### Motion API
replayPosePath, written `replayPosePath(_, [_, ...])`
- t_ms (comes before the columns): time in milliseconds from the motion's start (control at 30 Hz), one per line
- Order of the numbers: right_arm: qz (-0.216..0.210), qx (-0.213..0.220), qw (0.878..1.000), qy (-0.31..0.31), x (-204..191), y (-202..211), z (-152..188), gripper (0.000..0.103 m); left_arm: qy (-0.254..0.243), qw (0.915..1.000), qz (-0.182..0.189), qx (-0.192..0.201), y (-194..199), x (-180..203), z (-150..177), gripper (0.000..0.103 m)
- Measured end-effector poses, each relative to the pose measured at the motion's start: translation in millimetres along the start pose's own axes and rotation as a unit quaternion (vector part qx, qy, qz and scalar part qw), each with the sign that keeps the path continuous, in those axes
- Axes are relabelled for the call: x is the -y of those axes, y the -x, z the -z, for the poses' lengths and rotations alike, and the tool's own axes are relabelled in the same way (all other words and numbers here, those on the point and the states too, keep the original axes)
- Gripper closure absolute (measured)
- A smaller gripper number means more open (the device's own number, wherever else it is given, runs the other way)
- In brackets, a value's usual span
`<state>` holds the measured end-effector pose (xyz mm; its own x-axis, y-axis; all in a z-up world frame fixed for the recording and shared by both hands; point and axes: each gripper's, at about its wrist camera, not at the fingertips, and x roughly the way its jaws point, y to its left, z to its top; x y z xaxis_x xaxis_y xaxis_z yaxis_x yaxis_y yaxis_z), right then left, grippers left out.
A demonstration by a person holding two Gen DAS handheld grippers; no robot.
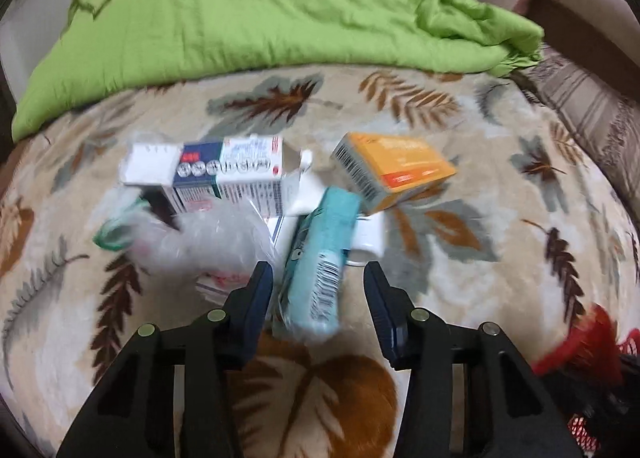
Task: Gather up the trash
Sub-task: 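Grasp the red wrapper with the right tool while the left tool grasps the teal tube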
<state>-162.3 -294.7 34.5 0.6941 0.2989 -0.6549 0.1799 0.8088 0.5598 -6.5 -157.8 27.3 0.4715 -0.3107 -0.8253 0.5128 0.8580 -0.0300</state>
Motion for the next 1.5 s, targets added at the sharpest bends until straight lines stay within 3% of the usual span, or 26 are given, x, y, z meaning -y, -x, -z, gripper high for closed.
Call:
replayPosePath(133, [-0.002, 0.009, 1.000, -0.002, 0.2, -0.1, -0.3, 0.082, 0.007, 0.9999, 0.001, 0.009, 1.3, -3.5, 3.7, 0.085])
replayPosePath(500, [0.032, 0.035, 0.998, 0.041, -17.7, 10.7, 6.2, 0.082, 0.054, 0.9956, 0.058, 0.050, 75.8, -12.3, 74.0, 0.086])
replayPosePath(800, [0.052, 0.061, 0.990, 0.114, -51.3, 21.4, 24.1, 0.082, 0.084, 0.9893, 0.017, 0.118, 128.9, -15.7, 130.5, 0.086])
replayPosePath(1067, [0.048, 0.062, 0.984, 0.159, -72.6, 21.9, 41.9, 0.082, 0.091, 0.9876, 0.016, 0.127, 126.7, -20.3, 132.7, 0.086])
replayPosePath(1500, [0.038, 0.048, 0.988, 0.141, -65.0, 17.3, 38.4, 0.082, 0.103, 0.9861, 0.031, 0.127, 125.9, -26.2, 133.6, 0.086])
